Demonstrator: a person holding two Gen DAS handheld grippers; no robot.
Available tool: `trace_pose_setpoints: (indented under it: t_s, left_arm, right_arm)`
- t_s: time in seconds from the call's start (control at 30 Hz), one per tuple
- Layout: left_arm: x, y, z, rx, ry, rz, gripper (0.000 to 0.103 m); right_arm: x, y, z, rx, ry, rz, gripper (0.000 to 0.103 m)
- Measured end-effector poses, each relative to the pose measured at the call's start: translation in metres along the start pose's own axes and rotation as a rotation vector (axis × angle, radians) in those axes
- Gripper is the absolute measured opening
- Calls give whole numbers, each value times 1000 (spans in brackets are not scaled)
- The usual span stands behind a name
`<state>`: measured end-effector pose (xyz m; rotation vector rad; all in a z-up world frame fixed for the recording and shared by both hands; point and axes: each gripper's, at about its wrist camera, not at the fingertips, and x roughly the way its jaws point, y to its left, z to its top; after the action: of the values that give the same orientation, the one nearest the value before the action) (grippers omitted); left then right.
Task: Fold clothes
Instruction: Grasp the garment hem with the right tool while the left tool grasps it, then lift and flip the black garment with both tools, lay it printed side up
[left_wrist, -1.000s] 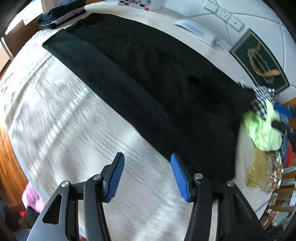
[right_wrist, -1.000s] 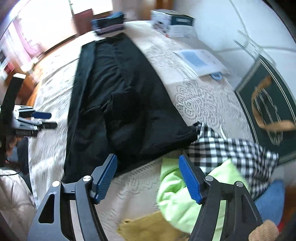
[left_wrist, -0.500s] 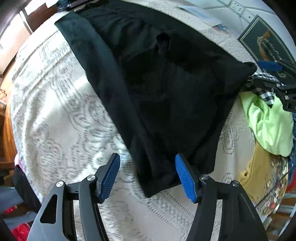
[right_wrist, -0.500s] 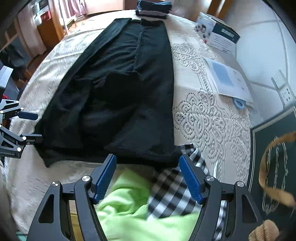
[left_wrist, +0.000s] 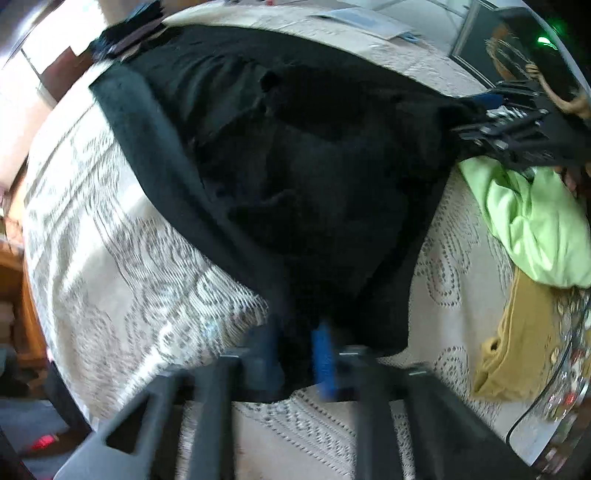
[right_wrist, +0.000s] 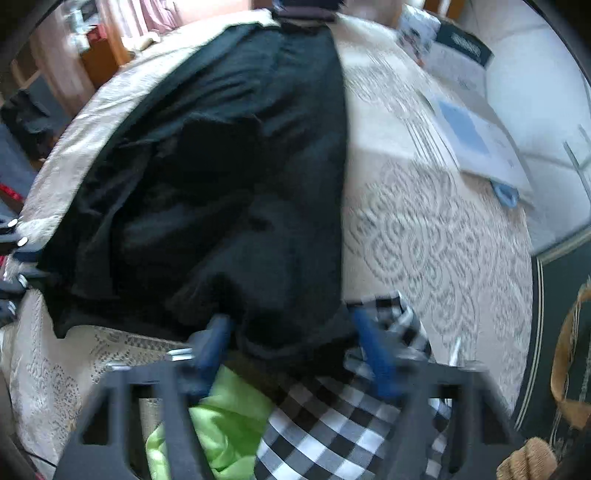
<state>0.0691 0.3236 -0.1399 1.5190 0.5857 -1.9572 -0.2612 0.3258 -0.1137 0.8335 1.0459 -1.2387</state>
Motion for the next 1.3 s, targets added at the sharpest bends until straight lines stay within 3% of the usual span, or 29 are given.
trace_pose_setpoints:
  t_s: [0.1,0.27,0.57,0.8,1.03,1.2,1.3]
  left_arm:
    - [-17,19,10,-16,-12,-71,8]
    - [-49,59,34,-30,-60,-182,8]
    - [-74,149,116,-97,-139,-287,8]
    - [-68,251,214,-107,-186,-368,8]
    - [16,368,318,-116,-98,-390,8]
    - [48,423,343,-141,-30,-413,8]
    - [63,444,355,-162,-3,-423,11]
  right_arm:
    - [-12,-7,-1,99,-31,43,19]
    - [-40,-6,19,190,-84,51,17]
    - [-80,1,111,310,-220,34,16]
    - [-64,-13,245,373,-293,0,16]
    - [1,-34,409,362,-245,19,16]
    - [73,-48,500,347,-137,44,16]
    - [106,-58,528,362,-89,59,19]
